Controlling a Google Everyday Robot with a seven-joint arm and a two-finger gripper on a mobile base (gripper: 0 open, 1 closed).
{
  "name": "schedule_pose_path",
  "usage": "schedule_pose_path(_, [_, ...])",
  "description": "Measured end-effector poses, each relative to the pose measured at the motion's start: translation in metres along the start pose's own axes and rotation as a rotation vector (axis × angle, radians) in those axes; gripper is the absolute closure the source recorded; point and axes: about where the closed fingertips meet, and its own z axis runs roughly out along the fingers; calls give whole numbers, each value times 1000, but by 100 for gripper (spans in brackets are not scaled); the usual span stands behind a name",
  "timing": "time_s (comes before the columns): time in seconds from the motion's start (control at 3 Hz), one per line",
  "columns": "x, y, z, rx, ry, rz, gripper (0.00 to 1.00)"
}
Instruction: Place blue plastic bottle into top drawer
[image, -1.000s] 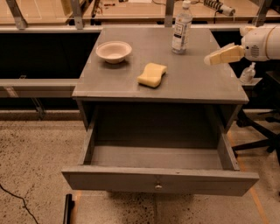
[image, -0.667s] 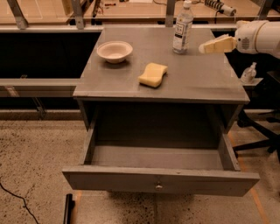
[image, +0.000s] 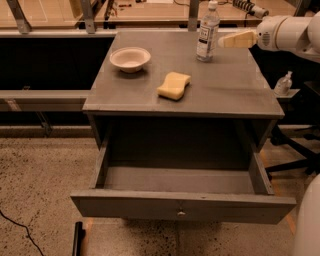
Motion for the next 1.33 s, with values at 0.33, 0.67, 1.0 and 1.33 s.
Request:
schedule_pose_path(0.33, [-2,-4,6,37,-9,11,0])
schedule_pose_path(0.67, [1,-8,40,151,13,36,0])
schedule_pose_path(1.0, [-7,-27,73,286,-9,72,0])
schedule_pose_path(1.33, [-9,-35,101,322,-39,118,0])
